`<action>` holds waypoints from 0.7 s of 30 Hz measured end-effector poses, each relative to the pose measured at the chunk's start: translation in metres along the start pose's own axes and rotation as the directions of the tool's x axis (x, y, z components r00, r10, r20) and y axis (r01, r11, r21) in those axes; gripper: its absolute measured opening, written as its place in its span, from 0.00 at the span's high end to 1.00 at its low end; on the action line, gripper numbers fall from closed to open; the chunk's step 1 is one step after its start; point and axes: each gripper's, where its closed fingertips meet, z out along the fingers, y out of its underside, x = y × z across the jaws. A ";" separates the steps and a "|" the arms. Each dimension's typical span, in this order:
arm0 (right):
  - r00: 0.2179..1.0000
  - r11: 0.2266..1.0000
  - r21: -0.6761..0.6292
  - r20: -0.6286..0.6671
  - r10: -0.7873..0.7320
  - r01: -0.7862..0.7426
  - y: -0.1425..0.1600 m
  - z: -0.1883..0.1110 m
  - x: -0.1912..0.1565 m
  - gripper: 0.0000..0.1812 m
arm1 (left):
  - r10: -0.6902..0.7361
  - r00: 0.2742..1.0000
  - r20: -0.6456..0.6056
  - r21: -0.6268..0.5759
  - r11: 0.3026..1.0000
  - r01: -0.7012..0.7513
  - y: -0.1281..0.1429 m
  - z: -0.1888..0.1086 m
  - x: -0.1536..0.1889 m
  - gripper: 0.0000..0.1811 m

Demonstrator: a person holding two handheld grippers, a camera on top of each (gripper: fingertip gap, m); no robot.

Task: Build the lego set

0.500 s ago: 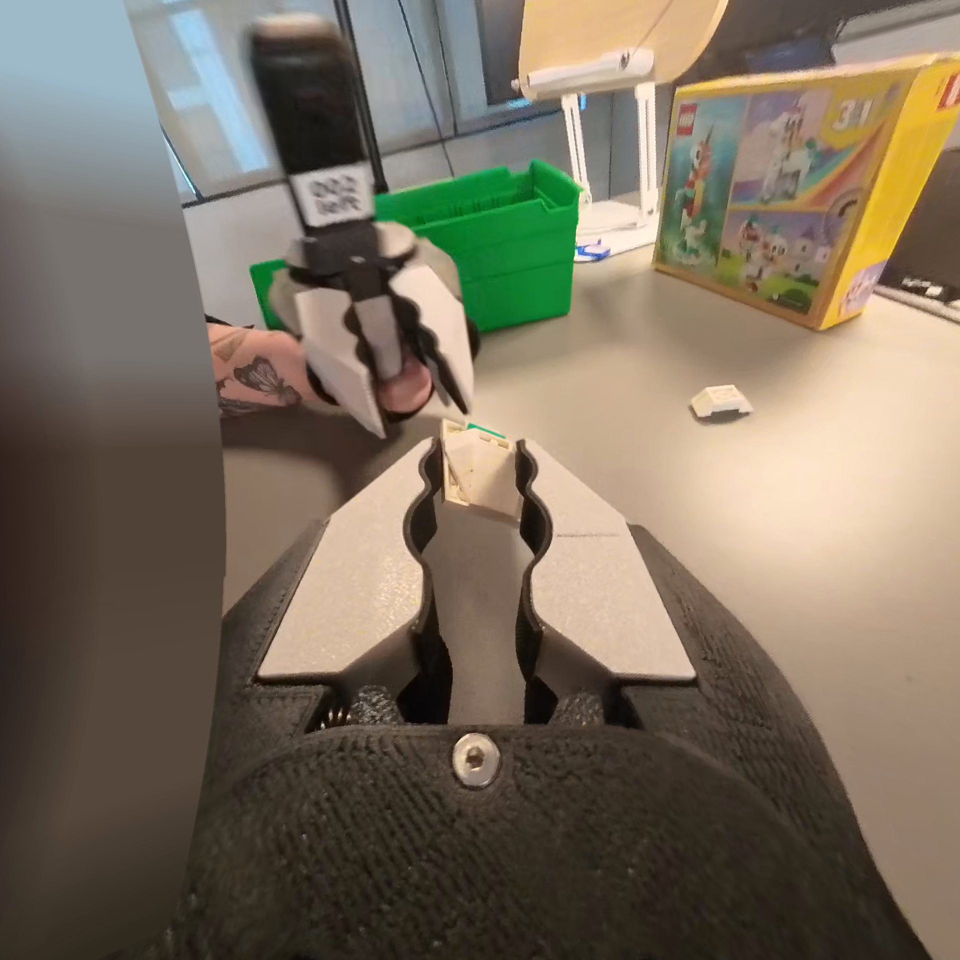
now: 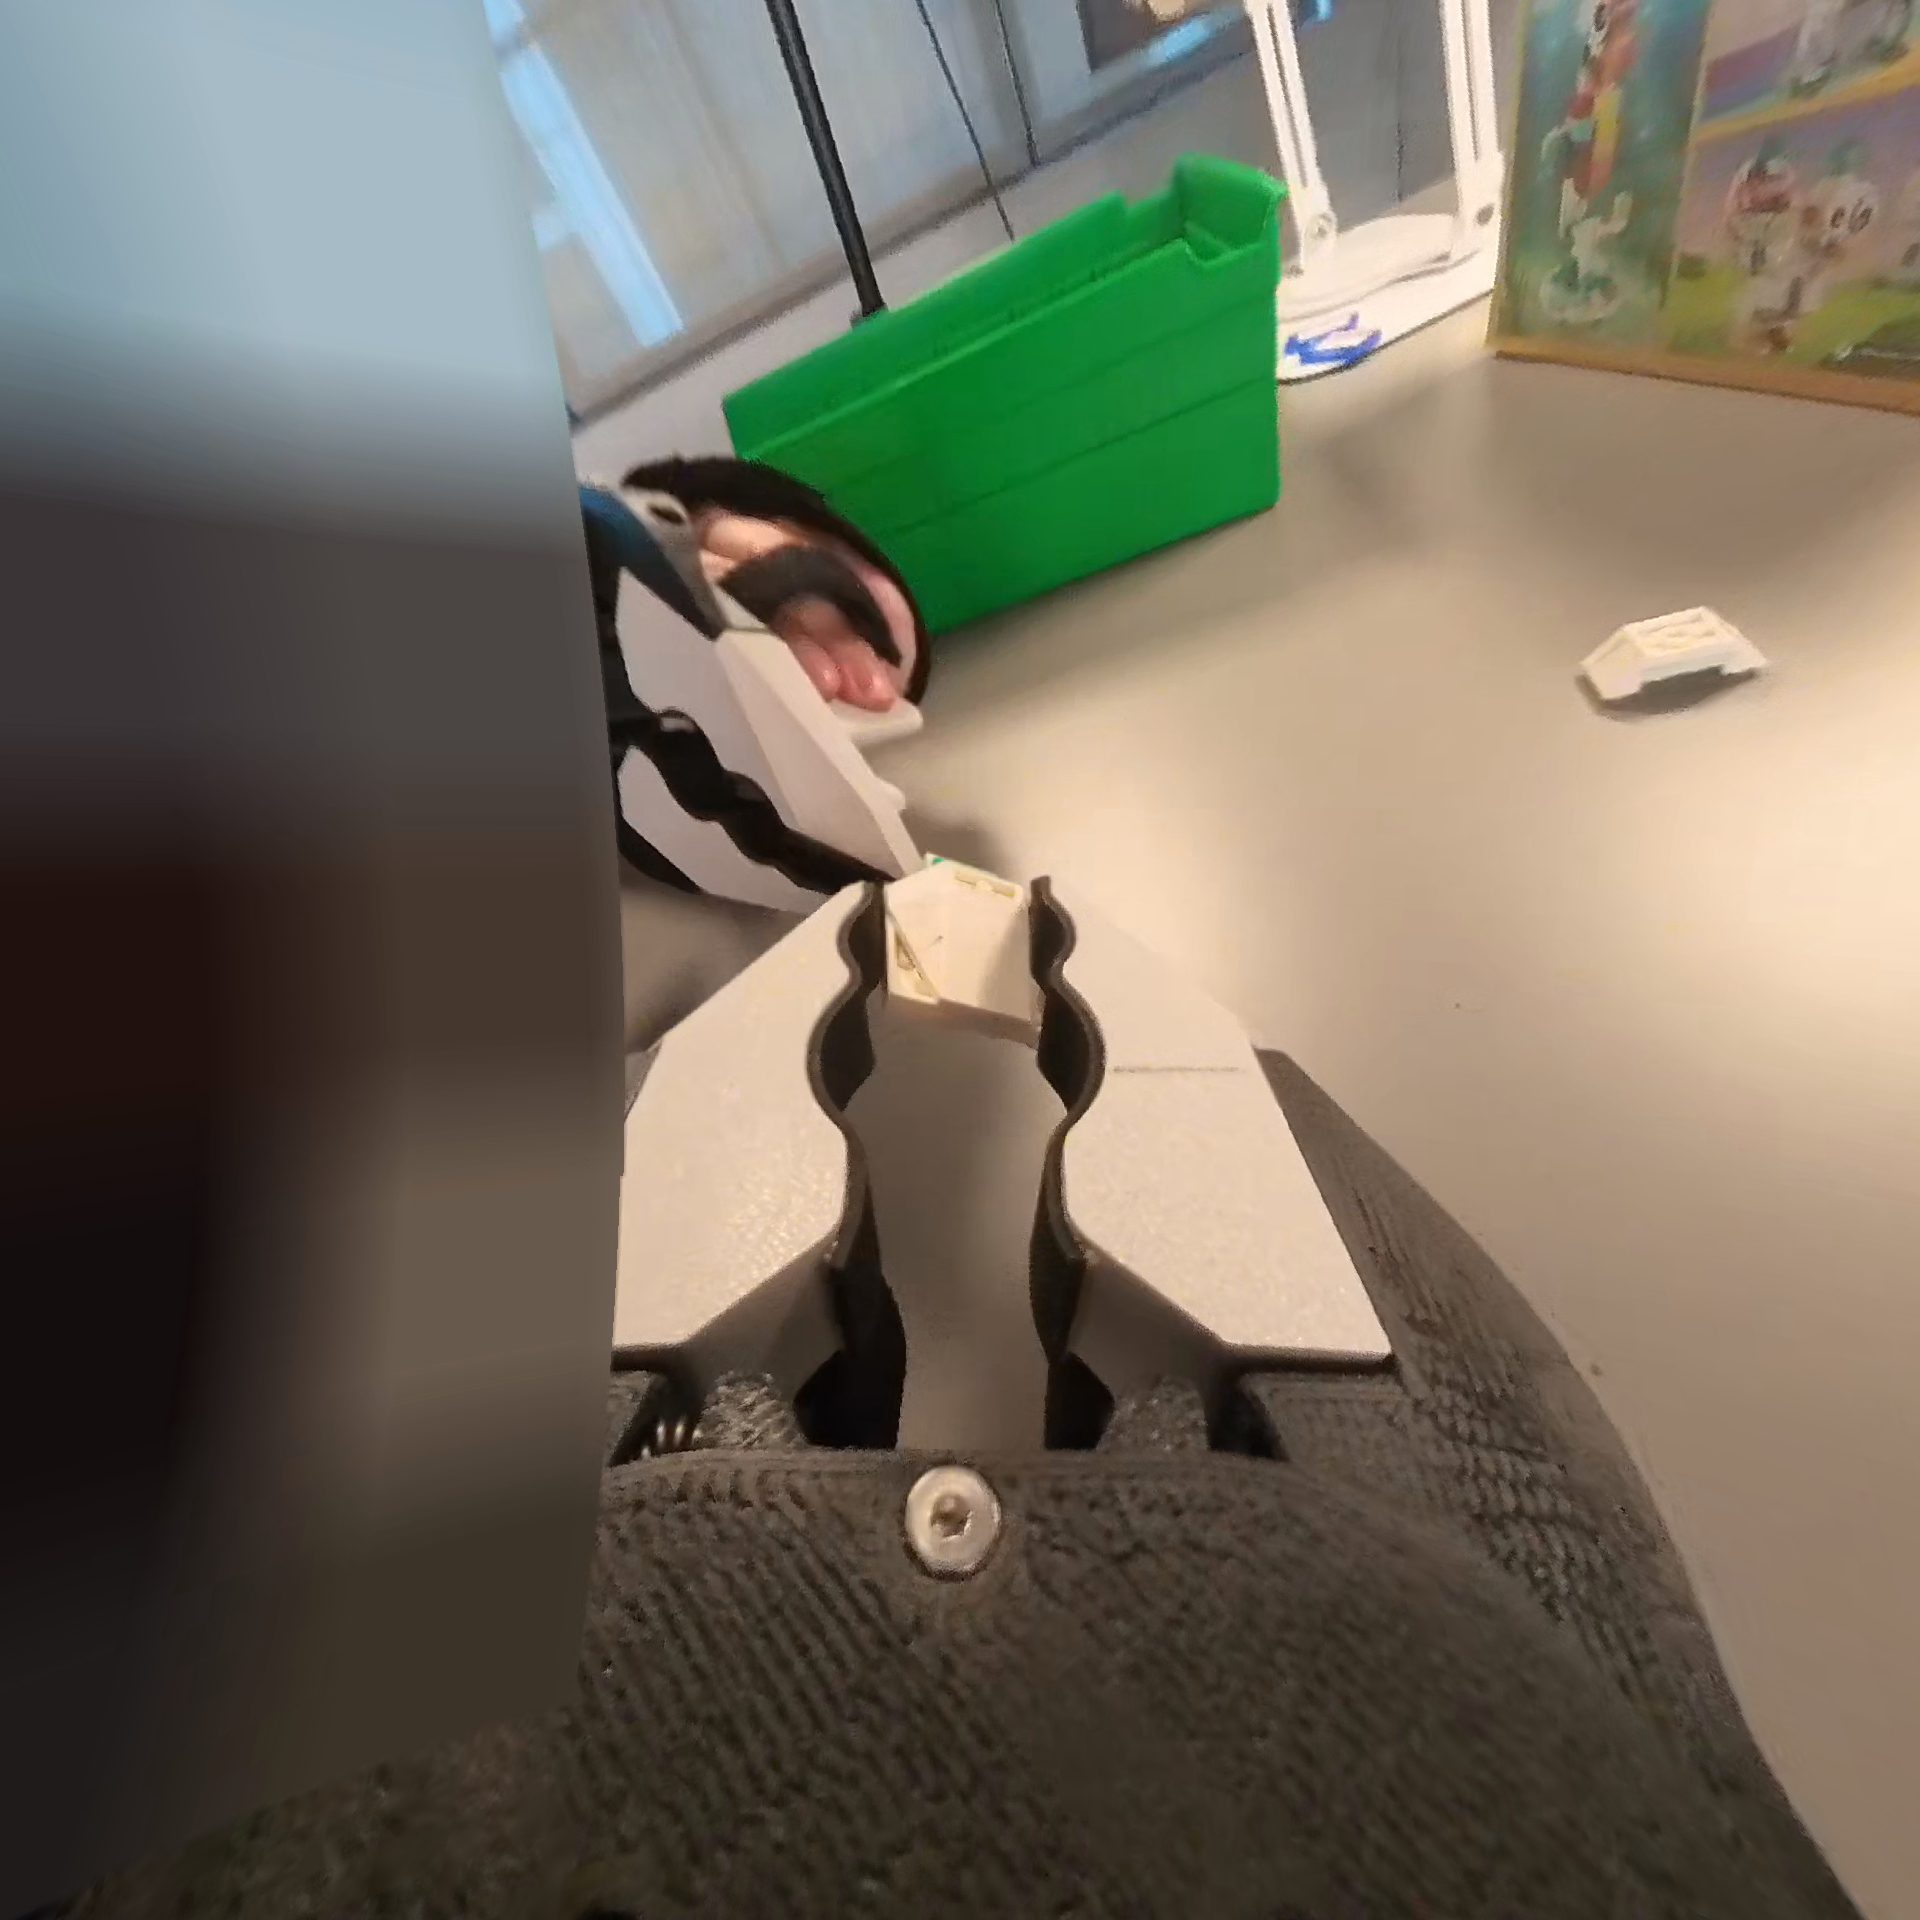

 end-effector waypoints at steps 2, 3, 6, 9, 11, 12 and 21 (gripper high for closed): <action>0.998 0.998 0.045 0.032 0.045 -0.046 -0.004 -0.003 -0.002 0.95 | 0.043 0.998 0.037 -0.002 0.999 -0.043 -0.002 -0.001 -0.002 0.98; 0.997 0.994 0.079 0.050 0.067 -0.071 -0.008 -0.005 -0.003 0.97 | 0.072 0.997 0.043 -0.007 0.997 -0.071 -0.003 -0.002 -0.001 0.98; 0.978 0.885 0.418 0.125 0.166 -0.204 -0.064 -0.055 0.008 1.00 | 0.252 0.964 -0.088 -0.058 0.965 -0.257 0.010 0.001 0.042 0.98; 0.991 0.966 0.252 -0.132 -0.017 0.050 -0.038 -0.063 0.020 1.00 | 0.149 0.986 -0.081 -0.030 0.988 -0.151 0.001 0.003 0.037 0.98; 0.969 0.980 0.033 -0.159 -0.187 0.194 -0.013 -0.048 0.012 1.00 | 0.133 0.987 -0.094 -0.026 0.990 -0.136 0.007 0.001 0.038 0.98; 0.961 0.968 -0.038 -0.119 -0.251 0.248 -0.005 -0.040 0.002 1.00 | 0.152 0.983 -0.107 -0.017 0.988 -0.154 0.008 0.001 0.041 0.98; 0.811 0.733 -0.454 -0.037 -0.584 0.507 0.047 -0.010 -0.013 0.90 | 0.070 0.974 -0.217 0.027 0.997 -0.066 0.002 -0.001 0.054 0.98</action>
